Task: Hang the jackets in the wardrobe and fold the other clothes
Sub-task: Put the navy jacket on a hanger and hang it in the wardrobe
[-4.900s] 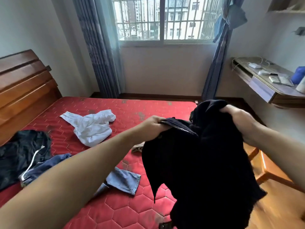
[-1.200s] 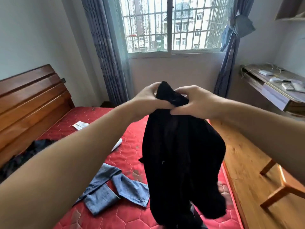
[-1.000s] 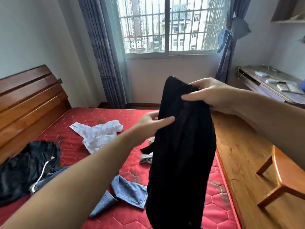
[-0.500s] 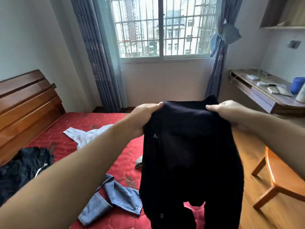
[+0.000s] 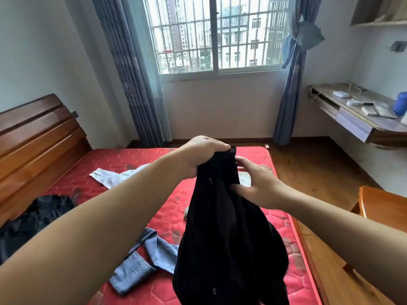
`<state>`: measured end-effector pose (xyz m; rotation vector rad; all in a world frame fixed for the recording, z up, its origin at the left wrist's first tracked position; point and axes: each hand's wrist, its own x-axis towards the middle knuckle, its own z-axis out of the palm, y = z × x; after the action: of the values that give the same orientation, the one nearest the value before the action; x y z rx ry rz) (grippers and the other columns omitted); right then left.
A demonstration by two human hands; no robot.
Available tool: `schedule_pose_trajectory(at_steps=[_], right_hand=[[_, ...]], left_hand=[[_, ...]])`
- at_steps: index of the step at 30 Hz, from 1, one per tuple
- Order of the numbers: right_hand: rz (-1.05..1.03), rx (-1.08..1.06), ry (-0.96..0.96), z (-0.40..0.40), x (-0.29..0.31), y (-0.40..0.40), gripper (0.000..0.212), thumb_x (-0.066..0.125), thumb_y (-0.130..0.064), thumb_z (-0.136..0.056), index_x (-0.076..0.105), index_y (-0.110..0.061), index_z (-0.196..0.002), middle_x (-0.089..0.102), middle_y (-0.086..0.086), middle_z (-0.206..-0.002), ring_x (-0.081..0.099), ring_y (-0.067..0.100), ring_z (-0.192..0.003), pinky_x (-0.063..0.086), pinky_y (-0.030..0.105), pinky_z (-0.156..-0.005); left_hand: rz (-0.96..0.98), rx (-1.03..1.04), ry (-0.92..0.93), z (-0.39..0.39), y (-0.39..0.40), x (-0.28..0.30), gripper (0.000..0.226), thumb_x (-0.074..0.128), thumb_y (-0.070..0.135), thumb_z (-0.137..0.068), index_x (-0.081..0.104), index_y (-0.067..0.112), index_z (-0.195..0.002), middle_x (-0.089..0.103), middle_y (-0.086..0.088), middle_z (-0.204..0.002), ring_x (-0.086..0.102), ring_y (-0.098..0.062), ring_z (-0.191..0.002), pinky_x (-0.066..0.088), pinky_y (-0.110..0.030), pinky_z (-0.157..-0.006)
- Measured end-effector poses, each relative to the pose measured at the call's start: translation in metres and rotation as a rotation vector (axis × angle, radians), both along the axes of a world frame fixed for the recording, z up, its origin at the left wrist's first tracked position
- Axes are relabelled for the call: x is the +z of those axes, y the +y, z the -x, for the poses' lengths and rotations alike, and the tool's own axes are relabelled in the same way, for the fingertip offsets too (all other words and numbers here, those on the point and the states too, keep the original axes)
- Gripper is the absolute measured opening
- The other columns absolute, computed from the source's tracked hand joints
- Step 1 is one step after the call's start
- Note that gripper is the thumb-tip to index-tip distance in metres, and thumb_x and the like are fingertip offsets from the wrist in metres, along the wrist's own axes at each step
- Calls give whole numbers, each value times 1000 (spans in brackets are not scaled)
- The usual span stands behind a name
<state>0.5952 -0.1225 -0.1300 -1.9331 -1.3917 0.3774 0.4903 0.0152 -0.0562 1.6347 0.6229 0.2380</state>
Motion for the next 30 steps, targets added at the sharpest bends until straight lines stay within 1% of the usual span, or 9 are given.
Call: schedule_pose_trajectory(at_steps=[2, 6, 10, 13, 16, 19, 21, 24, 30], right_hand=[[-18, -24, 6, 3, -8, 8, 48, 57, -41, -79, 53, -39, -128, 65, -17, -120, 59, 9, -115, 47, 39, -98], [-82, -46, 76, 8, -4, 20, 28, 51, -30, -96, 67, -9, -85, 66, -2, -73, 55, 7, -67, 49, 39, -66], [-173, -39, 96, 15, 32, 23, 30, 45, -22, -102, 69, -7, -93, 71, 8, -88, 64, 16, -81, 51, 39, -76], [-199, -62, 53, 21, 64, 31, 39, 44, -28, -101, 54, 1, -76, 58, 11, -68, 53, 24, -64, 48, 47, -66], [-230, -74, 28, 22, 95, 35, 42, 45, -28, -100, 44, 0, -68, 43, 4, -60, 41, 17, -55, 36, 38, -53], [-255, -99, 10, 19, 121, 30, 44, 47, -27, -100, 43, 3, -68, 39, 8, -61, 38, 19, -54, 31, 33, -53], [-260, -106, -38, 15, 135, 24, 45, 48, -31, -98, 50, 10, -79, 47, 16, -66, 44, 29, -58, 38, 41, -56], [-278, -152, -72, 1, 148, 9, 46, 47, -32, -99, 58, 12, -92, 59, 35, -87, 57, 46, -76, 51, 50, -70], [-297, -282, -94, -30, 158, -26, 40, 49, -32, -100, 67, 3, -92, 65, 28, -90, 63, 38, -80, 54, 44, -77]], left_hand=[[-21, -10, -3, 7, 3, 1, 14, 61, 8, -92, 73, 6, -84, 71, -11, -81, 67, -21, -71, 57, -32, -72], [-89, 41, -2, 26, 15, -2, 10, 63, 13, -92, 72, 11, -89, 71, -6, -82, 66, -15, -71, 57, -27, -69], [-294, 134, -158, 43, 26, -24, 6, 60, 23, -96, 65, 20, -94, 58, -4, -71, 52, -17, -63, 44, -29, -59], [-307, 117, -368, 47, 17, -51, 7, 58, 25, -97, 63, 28, -101, 59, 5, -80, 54, -14, -73, 47, -28, -70], [-419, 23, -310, 53, 9, -92, 55, 71, 25, -86, 44, 36, -132, 56, 13, -123, 55, 0, -112, 46, -22, -99], [-611, 136, -238, 54, 1, -131, 83, 79, 24, -71, 35, 33, -142, 46, 11, -130, 45, 7, -119, 42, -17, -99], [-649, 310, -271, 51, -3, -141, 78, 80, 24, -71, 40, 28, -138, 46, 11, -127, 46, 10, -112, 41, -9, -90], [-750, 454, -305, 46, 2, -134, 62, 81, 28, -71, 48, 27, -124, 55, 10, -117, 59, -3, -96, 53, -23, -77], [-1034, 318, -38, 47, 33, -69, 23, 64, 39, -86, 67, 23, -102, 73, 2, -87, 68, -22, -77, 55, -38, -72]])
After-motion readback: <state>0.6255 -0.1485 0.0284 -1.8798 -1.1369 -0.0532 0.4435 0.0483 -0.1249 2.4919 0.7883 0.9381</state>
